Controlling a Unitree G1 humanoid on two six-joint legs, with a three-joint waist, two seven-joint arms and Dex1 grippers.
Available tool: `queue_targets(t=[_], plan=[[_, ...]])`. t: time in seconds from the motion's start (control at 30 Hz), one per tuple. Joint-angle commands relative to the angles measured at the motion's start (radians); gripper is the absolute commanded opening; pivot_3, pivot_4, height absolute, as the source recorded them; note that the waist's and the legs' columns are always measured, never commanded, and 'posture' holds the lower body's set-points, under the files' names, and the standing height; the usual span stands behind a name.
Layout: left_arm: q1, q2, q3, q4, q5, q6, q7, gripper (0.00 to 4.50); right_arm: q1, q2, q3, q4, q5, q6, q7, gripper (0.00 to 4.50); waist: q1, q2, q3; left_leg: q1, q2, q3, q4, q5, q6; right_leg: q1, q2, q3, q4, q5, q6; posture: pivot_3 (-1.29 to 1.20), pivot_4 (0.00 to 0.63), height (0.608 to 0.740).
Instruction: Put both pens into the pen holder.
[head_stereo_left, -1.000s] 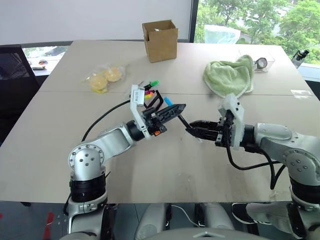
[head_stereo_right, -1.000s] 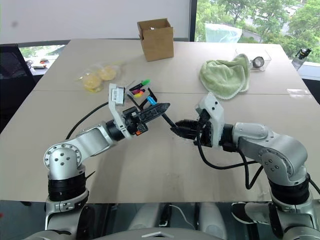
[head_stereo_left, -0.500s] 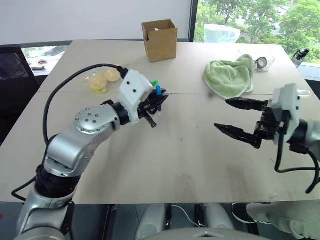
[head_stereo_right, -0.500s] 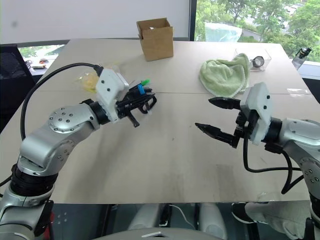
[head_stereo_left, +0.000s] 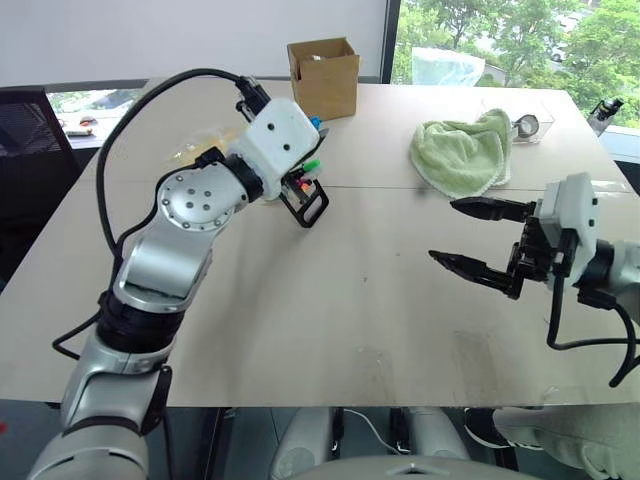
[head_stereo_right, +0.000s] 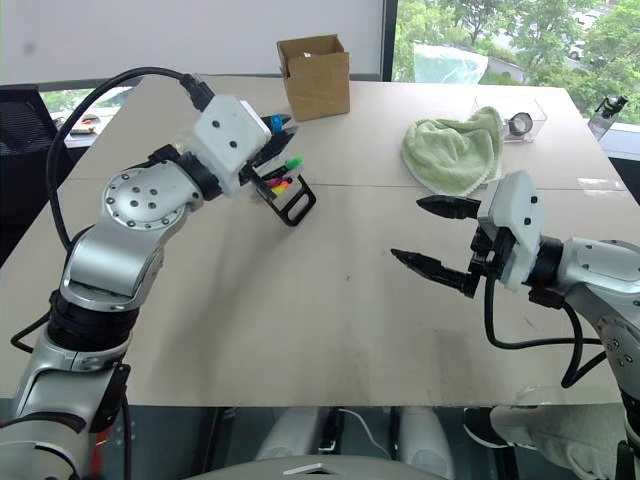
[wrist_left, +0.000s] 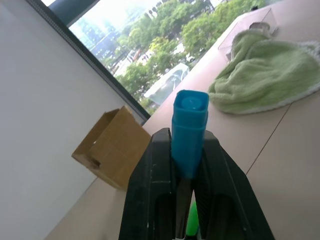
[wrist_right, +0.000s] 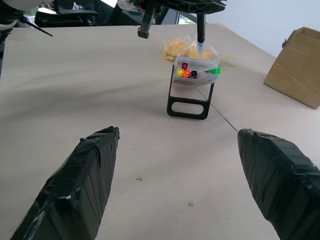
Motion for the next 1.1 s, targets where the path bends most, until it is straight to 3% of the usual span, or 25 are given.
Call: queue_targets(t=[0.03,0.67,0.7,0.73,0.9,1.07,1.1], plan=[[-0.011,-0.033,0.018,0.005,0.023,-0.013,-0.004,0.0,-0.008,-0.002,0.0,-0.012,-0.004,-0.029,-0.001,4.02,0.0,0.0,0.0,0.0,0.0,0.0,0.0,0.0,0.0,0.0,0.0,0.0,0.0,0.0,0.0,0.0,0.15,0.74],[-0.002,-0.116,0.013,0.114,0.129,-0.002,-0.021,0.0,0.006,-0.005,-0.017,-0.029,0.008,-0.05,-0.008,4.02,0.001,0.0,0.0,-0.001,0.0,-0.001,0.001,0.0,0.0,0.0,0.0,-0.001,0.001,0.0,0.0,0.0,0.15,0.74],[-0.002,-0.126,0.022,0.117,0.125,-0.006,-0.019,0.99,0.007,-0.005,-0.019,-0.031,0.009,-0.051,-0.008,4.1,0.001,0.0,0.0,-0.001,0.0,-0.001,0.001,0.0,0.0,0.0,0.0,-0.001,0.001,0.0,0.0,0.0,0.15,0.74],[-0.001,-0.132,0.028,0.117,0.122,-0.009,-0.021,1.27,0.008,-0.006,-0.02,-0.033,0.009,-0.052,-0.008,4.1,0.001,0.0,0.0,-0.001,0.0,-0.001,0.001,0.0,0.0,0.0,0.0,-0.001,0.001,0.0,0.0,0.0,0.15,0.74],[0.039,-0.201,0.128,0.018,-0.015,0.009,-0.05,3.65,0.026,-0.012,-0.037,-0.041,0.012,-0.055,-0.013,4.1,0.0,0.0,0.0,-0.001,0.0,-0.001,0.001,0.0,0.0,0.0,0.0,-0.001,0.001,0.0,0.0,0.0,0.15,0.74],[0.213,-0.23,0.283,-0.188,-0.377,0.24,-0.17,3.65,0.064,0.013,-0.049,0.015,-0.008,-0.008,-0.089,4.1,-0.001,0.0,0.0,0.0,0.0,-0.001,0.002,0.0,0.0,0.0,-0.001,-0.001,0.002,0.0,0.0,0.0,0.15,0.74],[0.267,-0.219,0.311,-0.22,-0.424,0.281,-0.182,3.69,0.077,0.028,-0.058,0.051,-0.016,0.01,-0.124,4.3,-0.006,0.0,-0.001,0.0,0.0,-0.001,0.002,0.0,0.0,0.0,-0.001,-0.001,0.002,0.0,0.0,0.0,0.15,0.74]])
